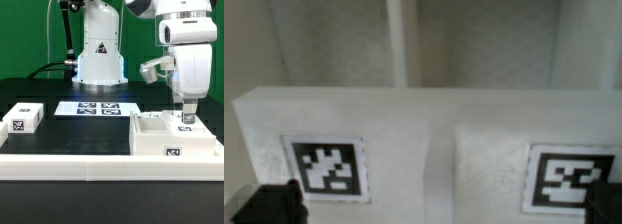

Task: Assemble cabinet

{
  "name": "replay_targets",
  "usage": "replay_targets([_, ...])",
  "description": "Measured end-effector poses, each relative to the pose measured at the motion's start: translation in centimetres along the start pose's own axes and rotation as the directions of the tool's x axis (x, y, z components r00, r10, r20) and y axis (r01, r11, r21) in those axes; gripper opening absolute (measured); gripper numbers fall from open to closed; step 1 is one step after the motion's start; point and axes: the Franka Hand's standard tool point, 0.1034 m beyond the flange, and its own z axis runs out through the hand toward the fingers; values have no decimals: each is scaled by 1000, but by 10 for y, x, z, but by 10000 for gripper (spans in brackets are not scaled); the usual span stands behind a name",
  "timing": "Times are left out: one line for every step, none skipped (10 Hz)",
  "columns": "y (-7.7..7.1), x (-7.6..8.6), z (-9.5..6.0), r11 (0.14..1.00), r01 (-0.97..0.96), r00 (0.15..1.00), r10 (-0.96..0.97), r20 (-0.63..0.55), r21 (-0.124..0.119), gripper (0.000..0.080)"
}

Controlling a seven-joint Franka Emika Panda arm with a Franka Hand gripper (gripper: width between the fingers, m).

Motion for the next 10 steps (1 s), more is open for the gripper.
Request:
replay_targets([0, 0, 0, 1000, 1, 1000, -1, 0, -1, 797])
replay_targets([1, 1, -4, 1000, 0, 1000, 0, 1, -4, 797])
replay_targets([2, 2, -10, 1000, 3, 1000, -3, 4, -8, 797])
replay_targets([0, 3, -21, 1000, 1, 1000, -1, 14, -5, 797])
replay_targets([-6, 3, -32, 1000, -1, 1000, 1, 20, -11, 797])
replay_targets([-18, 3, -38, 1000, -1, 1000, 2, 26, -10, 797])
replay_targets([-33, 1, -40, 1000, -1, 999, 1, 32, -1, 797])
replay_targets([-47, -2, -39, 1000, -6, 999, 6, 38, 9, 797])
replay_targets([-47, -3, -38, 1000, -7, 999, 7, 38, 12, 797])
replay_targets([-46, -3, -38, 1000, -8, 999, 8, 38, 12, 797])
